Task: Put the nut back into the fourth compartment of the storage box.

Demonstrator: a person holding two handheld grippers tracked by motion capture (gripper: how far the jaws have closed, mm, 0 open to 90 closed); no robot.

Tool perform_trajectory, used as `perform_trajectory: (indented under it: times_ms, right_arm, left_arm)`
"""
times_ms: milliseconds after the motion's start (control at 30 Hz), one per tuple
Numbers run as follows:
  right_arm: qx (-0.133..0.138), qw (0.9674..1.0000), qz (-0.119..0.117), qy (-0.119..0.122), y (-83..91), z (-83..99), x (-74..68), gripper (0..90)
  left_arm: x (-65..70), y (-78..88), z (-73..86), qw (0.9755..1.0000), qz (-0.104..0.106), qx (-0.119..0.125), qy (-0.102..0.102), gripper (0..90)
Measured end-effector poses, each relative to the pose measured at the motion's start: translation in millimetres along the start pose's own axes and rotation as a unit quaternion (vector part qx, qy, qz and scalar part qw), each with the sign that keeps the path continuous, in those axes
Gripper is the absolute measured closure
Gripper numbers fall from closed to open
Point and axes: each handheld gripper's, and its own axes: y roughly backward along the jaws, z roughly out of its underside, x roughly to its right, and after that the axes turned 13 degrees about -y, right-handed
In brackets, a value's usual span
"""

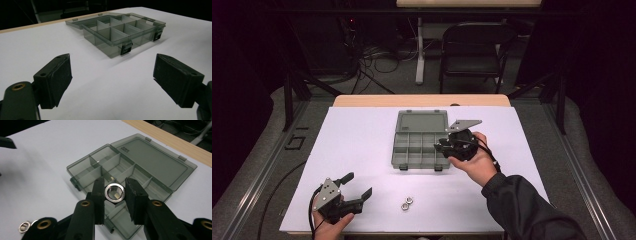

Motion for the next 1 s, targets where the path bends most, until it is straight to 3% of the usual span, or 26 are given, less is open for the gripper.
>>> perform_trajectory:
  times_ms: [300, 1000]
  right_arm:
    - [-0.003, 0.9993, 0.028, -0.024, -20.4, -11.3, 21.7, 70.4]
    - [-0.033, 0.9948, 0.082, -0.049, -72.2, -2.1, 51.4, 70.5]
  left_arm:
    - [-0.2, -0.3, 0.2, 1.0000, 0.000, 0.002, 0.000, 15.1]
    - [-0.6, 0.4, 0.1, 1.0000, 0.003, 0.001, -0.001, 15.1]
